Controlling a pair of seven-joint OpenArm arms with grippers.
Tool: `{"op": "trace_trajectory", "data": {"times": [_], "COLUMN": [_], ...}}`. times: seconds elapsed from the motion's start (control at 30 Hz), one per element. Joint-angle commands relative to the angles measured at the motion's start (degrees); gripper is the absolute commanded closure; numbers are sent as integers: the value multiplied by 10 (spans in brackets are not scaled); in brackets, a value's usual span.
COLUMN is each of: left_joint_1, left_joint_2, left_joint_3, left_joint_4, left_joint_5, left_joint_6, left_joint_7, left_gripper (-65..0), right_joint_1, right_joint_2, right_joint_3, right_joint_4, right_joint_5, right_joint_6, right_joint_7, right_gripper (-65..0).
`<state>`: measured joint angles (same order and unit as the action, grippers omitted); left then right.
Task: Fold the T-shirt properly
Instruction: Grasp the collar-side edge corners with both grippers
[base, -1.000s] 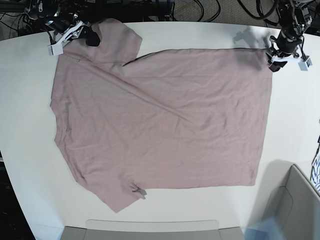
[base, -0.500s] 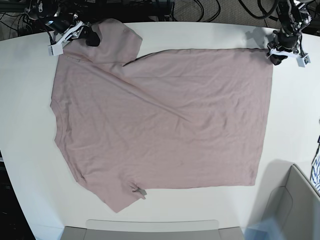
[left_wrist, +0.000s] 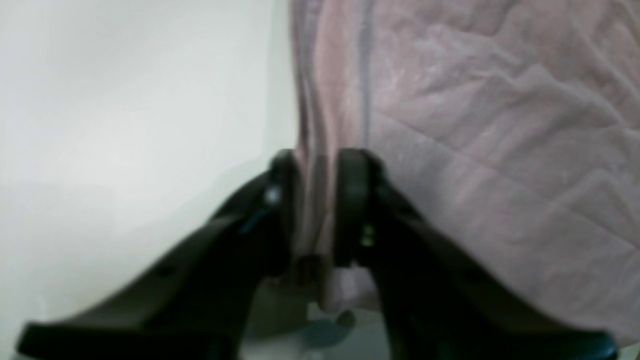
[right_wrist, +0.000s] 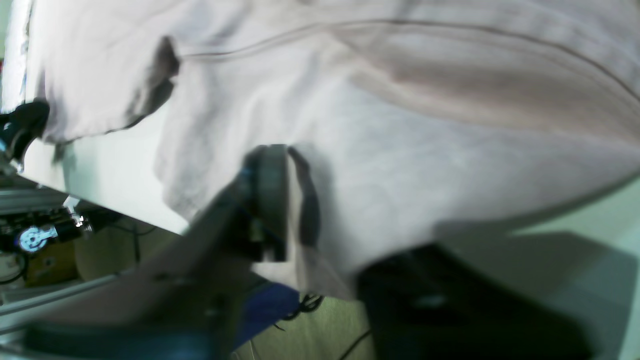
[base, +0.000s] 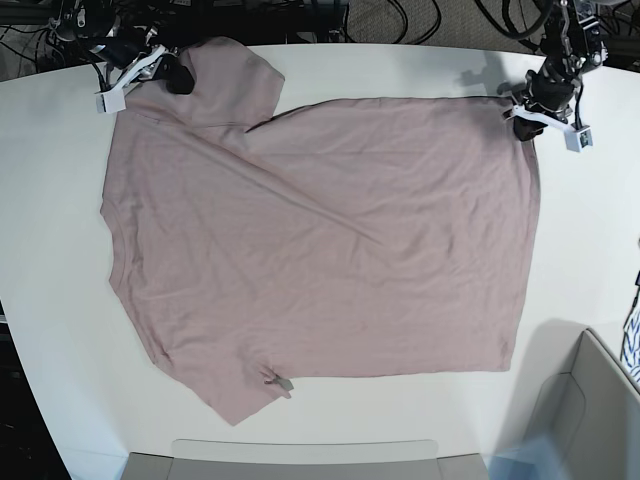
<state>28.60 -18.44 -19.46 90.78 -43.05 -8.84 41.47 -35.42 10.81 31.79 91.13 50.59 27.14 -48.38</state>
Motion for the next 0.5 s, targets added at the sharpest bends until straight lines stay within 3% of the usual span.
{"op": "trace_trajectory", "data": {"times": [0.0,0.03,0.2,0.33,0.47], "left_joint_1": [8,8,14,43,66], "left_joint_2": [-2,-1,0,0,0], "left_joint_3": [-10,-26,-70,-76,-79], "left_joint_4": [-2,-2,17,61,90], "left_joint_5": [5,5,3,3,4], "left_joint_6": [4,3,0,0,0], "left_joint_7": [36,38,39,39,39], "left_gripper": [-23,0,0,0,0], "right_joint_1": [-5,-4,-22,-43,-77], "right_joint_2": [4,4,4,4,4], "right_joint_3": [2,3,30,52,76], "right_joint_4": [3,9,81,136,165], "right_joint_5": [-33,-35,-45,-85,-87], "right_joint_6": [-15,-15,-15,-15,-14], "right_joint_7": [-27,-27,-27,-27,-27], "right_gripper": [-27,0,0,0,0]}}
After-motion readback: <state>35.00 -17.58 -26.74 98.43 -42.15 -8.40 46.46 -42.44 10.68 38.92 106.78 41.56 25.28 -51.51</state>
